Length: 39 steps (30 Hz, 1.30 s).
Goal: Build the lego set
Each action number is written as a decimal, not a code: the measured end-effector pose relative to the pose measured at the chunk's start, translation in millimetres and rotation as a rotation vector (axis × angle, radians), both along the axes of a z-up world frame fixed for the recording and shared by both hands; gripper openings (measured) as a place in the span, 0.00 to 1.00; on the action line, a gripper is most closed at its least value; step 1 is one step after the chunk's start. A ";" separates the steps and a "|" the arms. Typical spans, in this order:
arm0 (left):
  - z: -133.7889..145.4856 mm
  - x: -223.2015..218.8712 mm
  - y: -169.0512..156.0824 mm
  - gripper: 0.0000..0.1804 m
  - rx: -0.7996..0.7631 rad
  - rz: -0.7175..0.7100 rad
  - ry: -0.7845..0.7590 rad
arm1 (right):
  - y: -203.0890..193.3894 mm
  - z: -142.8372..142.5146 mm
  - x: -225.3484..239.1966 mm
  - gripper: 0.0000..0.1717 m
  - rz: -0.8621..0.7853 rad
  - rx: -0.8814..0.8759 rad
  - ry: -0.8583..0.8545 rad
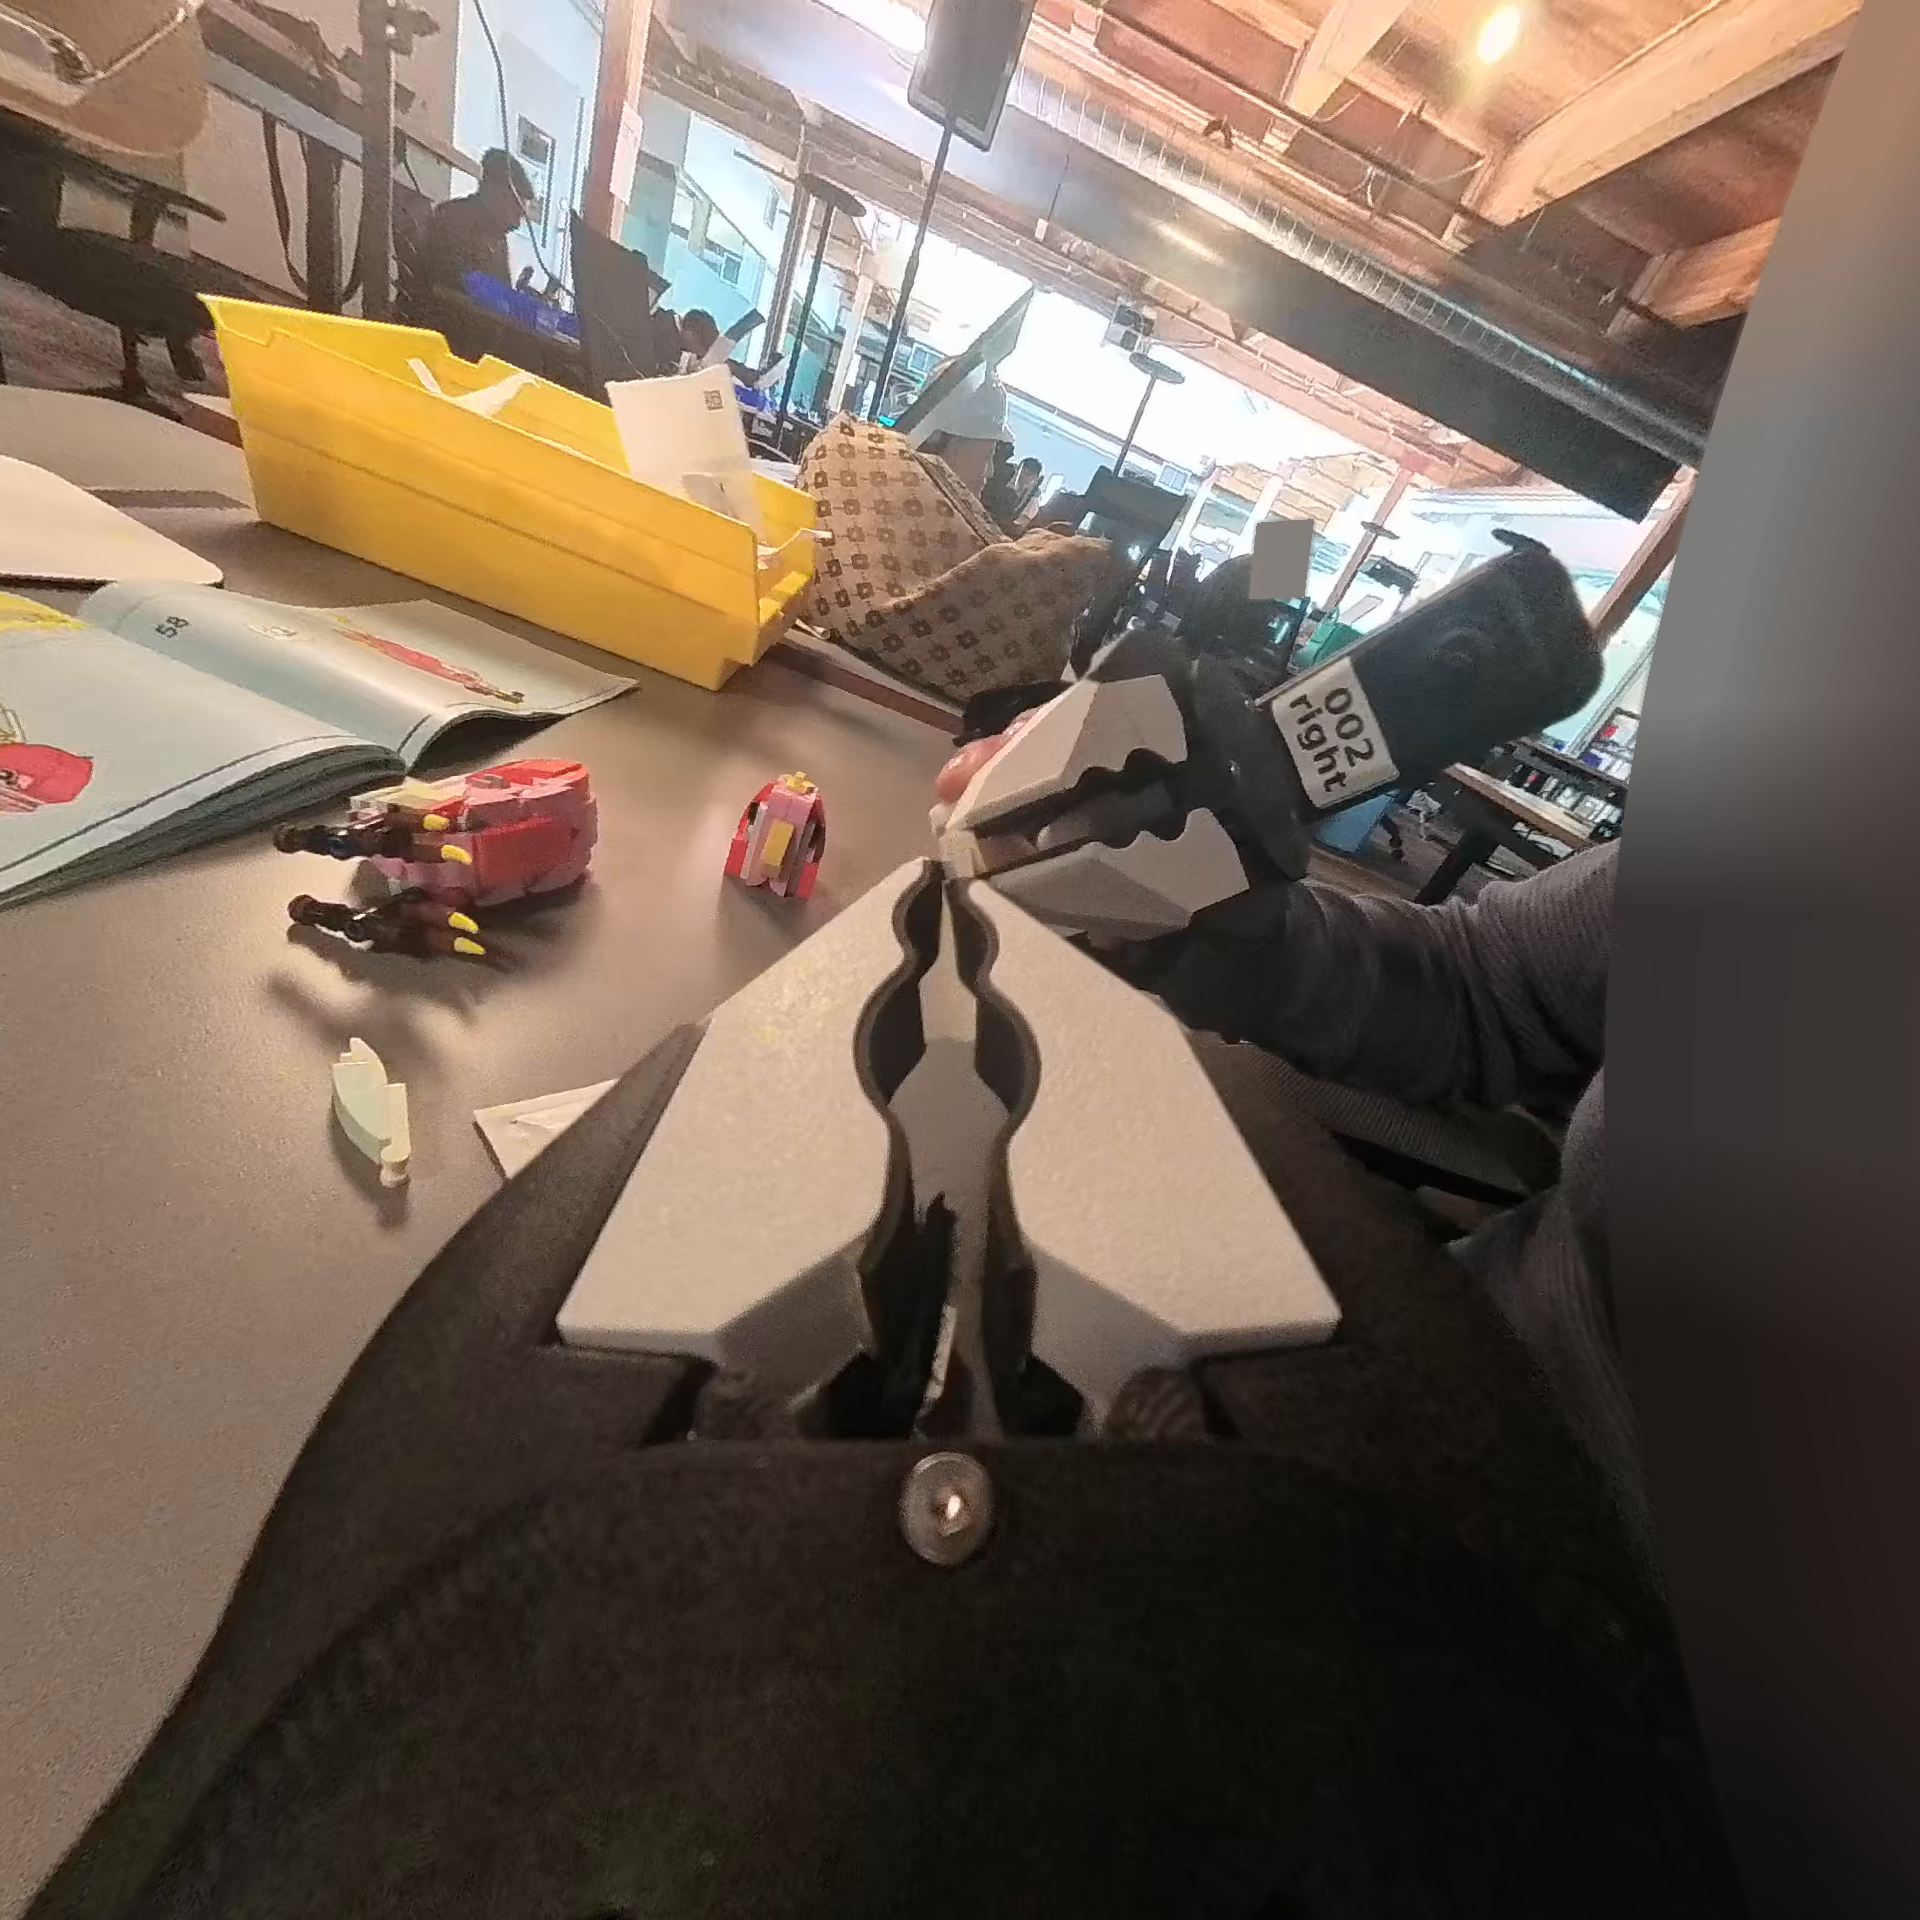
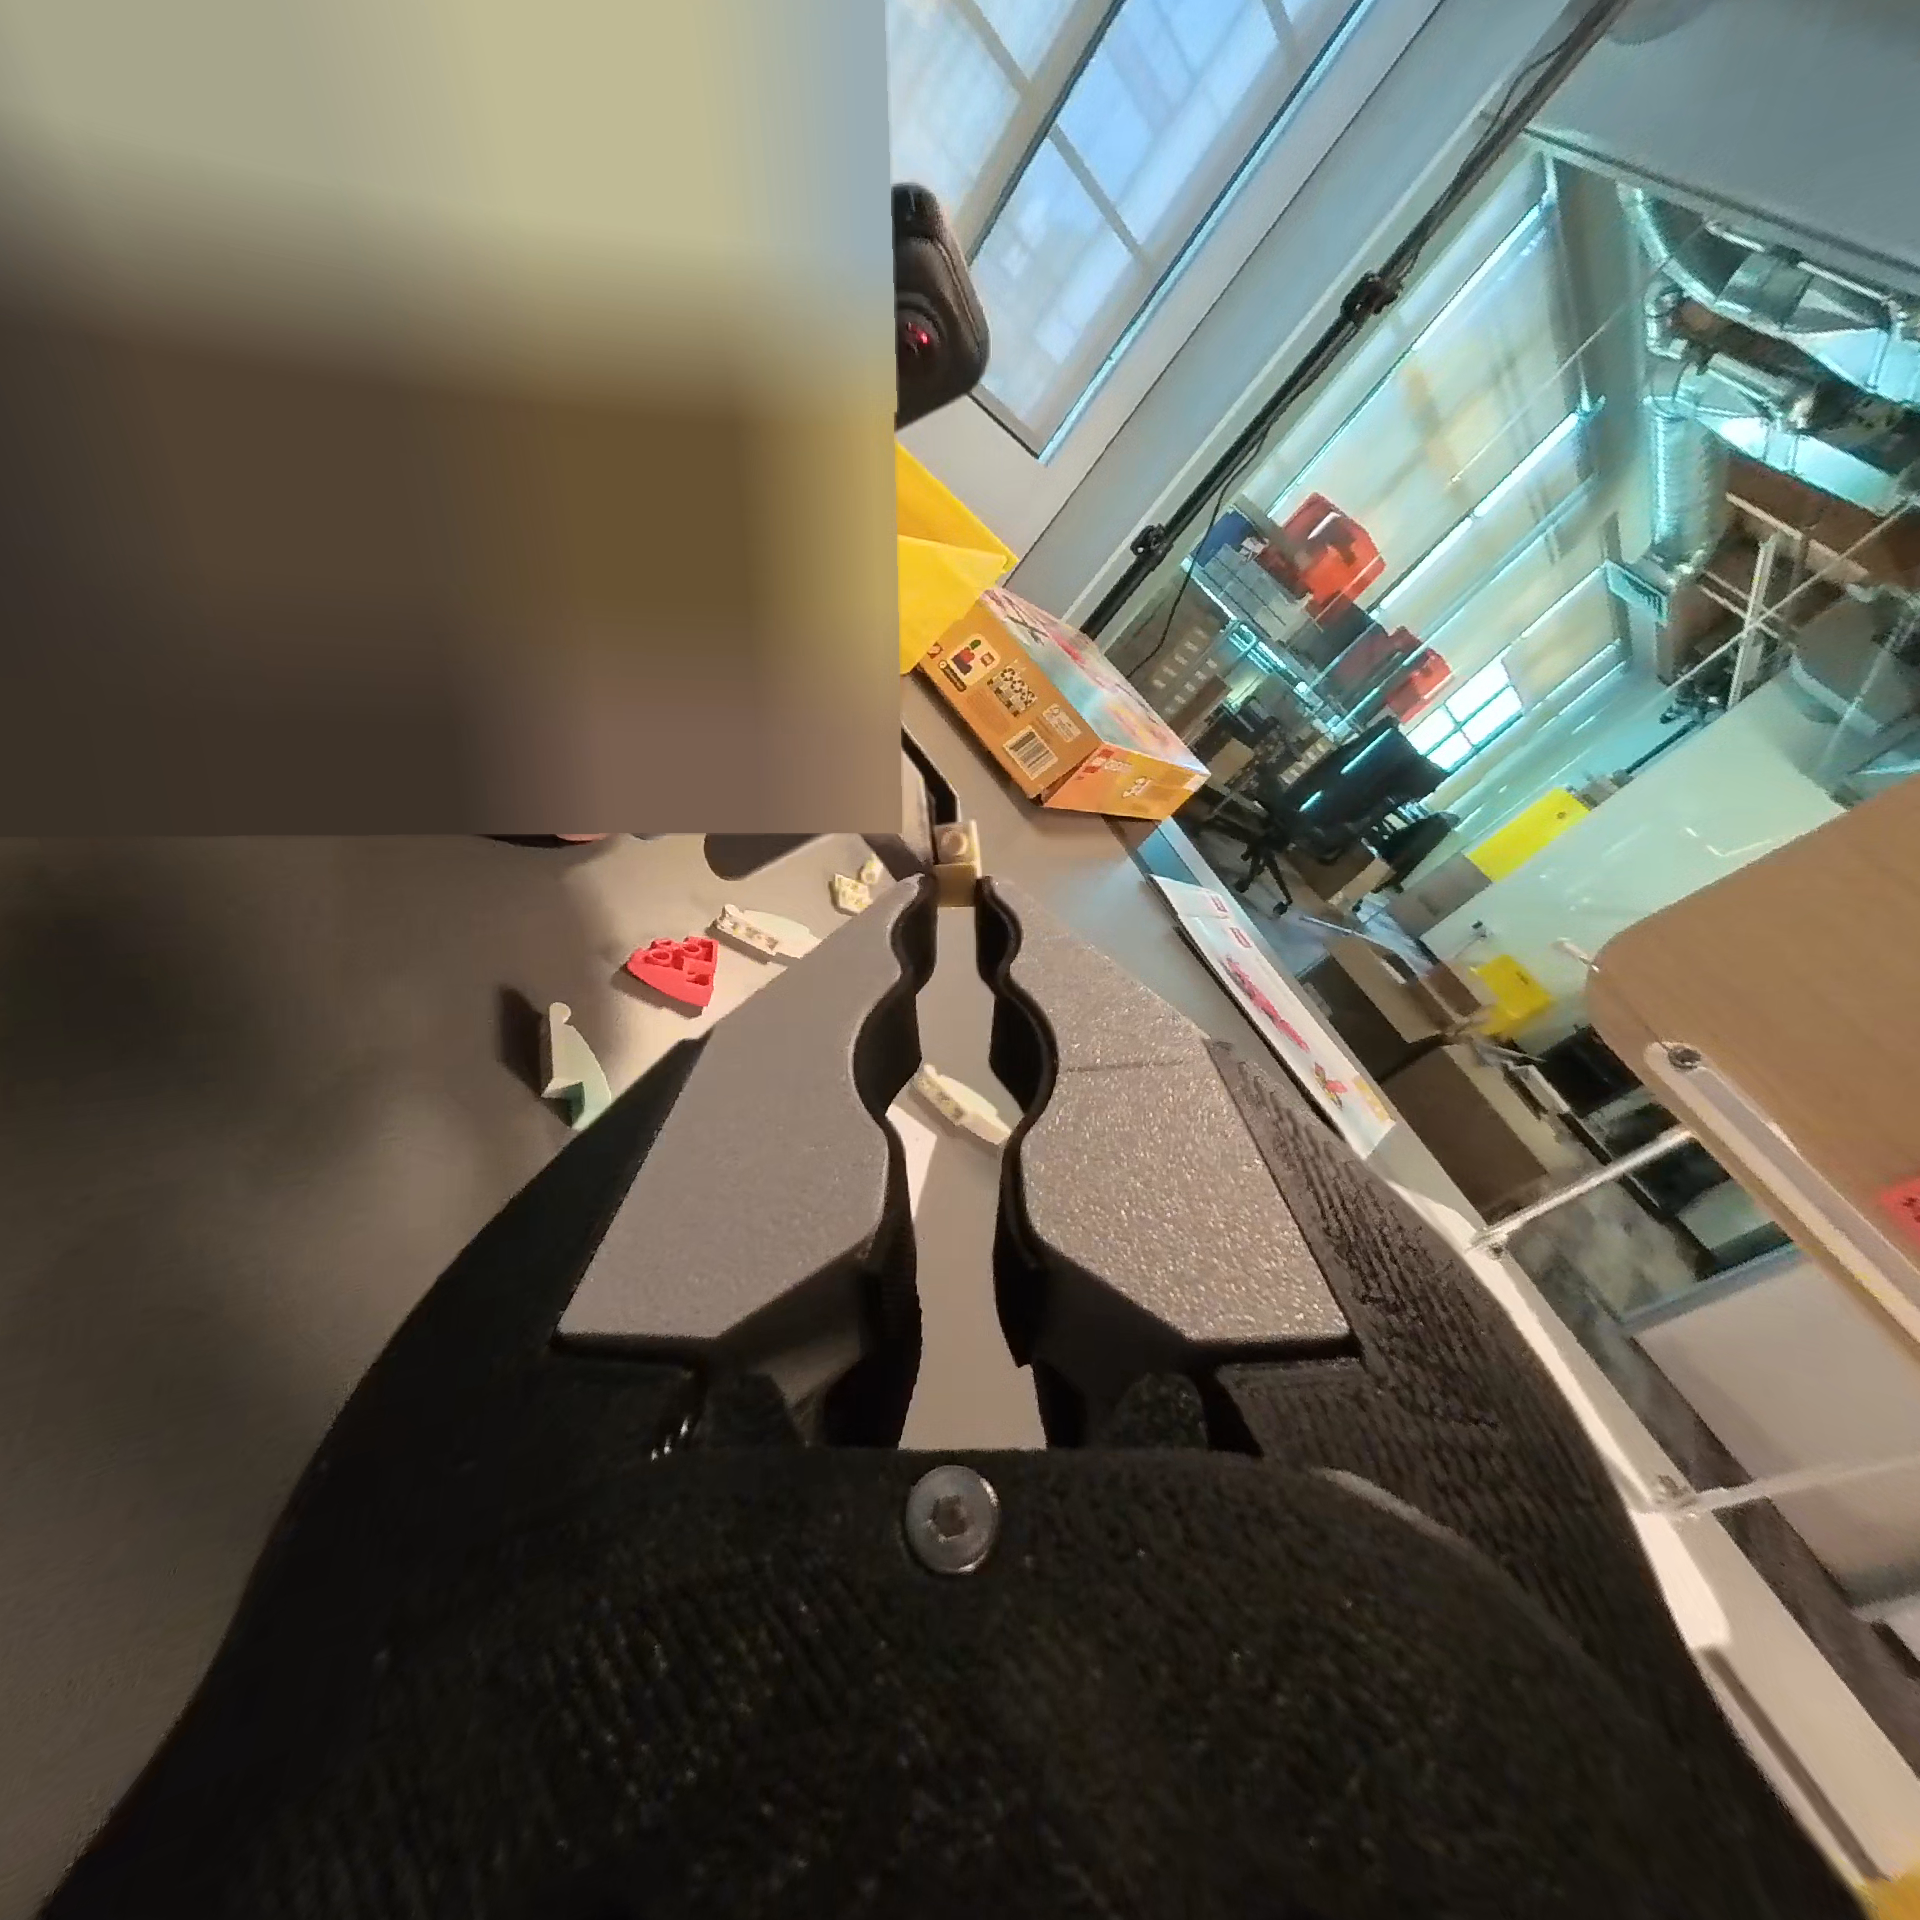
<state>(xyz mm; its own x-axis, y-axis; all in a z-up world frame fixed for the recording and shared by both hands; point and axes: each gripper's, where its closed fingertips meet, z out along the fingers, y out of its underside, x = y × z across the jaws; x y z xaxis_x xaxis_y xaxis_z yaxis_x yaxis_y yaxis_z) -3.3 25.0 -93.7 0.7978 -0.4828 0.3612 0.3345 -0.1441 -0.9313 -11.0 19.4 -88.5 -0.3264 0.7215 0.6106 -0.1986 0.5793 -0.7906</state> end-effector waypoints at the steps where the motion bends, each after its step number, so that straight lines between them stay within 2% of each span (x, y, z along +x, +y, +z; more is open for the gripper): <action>1: 0.2 -0.3 0.1 0.00 0.000 0.000 -0.005 | -0.1 0.2 -0.4 0.03 -0.003 0.011 0.004; 4: 2.4 0.0 -1.6 0.01 0.012 -0.011 -0.015 | 0.7 2.1 -0.7 0.03 -0.012 0.035 0.016; 6: 11.0 11.6 -11.4 0.19 0.060 -0.121 -0.056 | 4.3 3.4 -1.5 0.03 -0.030 0.051 0.026; 8: 12.8 15.7 -12.8 0.18 0.058 -0.164 -0.093 | 5.5 4.4 -1.5 0.03 -0.028 0.037 0.024; 11: 14.3 14.7 -11.6 0.09 0.076 -0.139 -0.083 | 3.6 -0.5 -2.3 0.03 -0.027 0.062 0.021; 15: 12.3 3.3 -7.4 0.09 0.050 -0.083 -0.105 | 7.5 -7.4 -7.3 0.03 -0.055 0.017 -0.012; 17: 10.9 -9.9 -5.1 0.14 0.038 -0.009 -0.102 | 19.9 -8.4 -10.6 0.03 -0.106 -0.031 -0.023; 20: 4.7 -21.6 -1.2 0.17 0.009 0.095 -0.012 | 40.8 -4.7 -11.4 0.03 -0.196 -0.078 0.007; 22: 1.7 -19.7 0.1 0.17 -0.003 0.115 0.038 | 53.8 -1.5 -9.8 0.03 -0.253 -0.093 0.040; 25: -12.2 -4.3 1.3 0.17 -0.094 0.049 0.110 | 71.0 1.2 -5.4 0.03 -0.333 -0.113 0.079; 28: -49.5 -5.0 8.5 0.16 -0.317 0.099 0.276 | 82.3 0.1 -2.6 0.03 -0.373 -0.141 0.086; 31: -75.2 0.4 11.5 0.14 -0.476 0.099 0.364 | 86.2 -3.2 -3.7 0.03 -0.371 -0.178 0.065; 33: -87.3 1.0 11.7 0.13 -0.536 0.099 0.411 | 86.5 -4.9 -4.2 0.03 -0.365 -0.189 0.055; 39: -96.3 -2.4 15.4 0.13 -0.607 0.118 0.448 | 85.8 -7.0 -4.7 0.03 -0.362 -0.184 0.046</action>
<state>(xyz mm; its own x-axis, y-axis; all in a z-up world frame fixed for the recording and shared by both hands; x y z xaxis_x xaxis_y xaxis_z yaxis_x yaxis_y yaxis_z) -5.7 40.3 -189.9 0.9645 -0.2057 0.1655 -0.0122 -0.6609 -0.7504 -15.7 105.2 -95.4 -0.0066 0.8835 0.4683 -0.0458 0.4676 -0.8828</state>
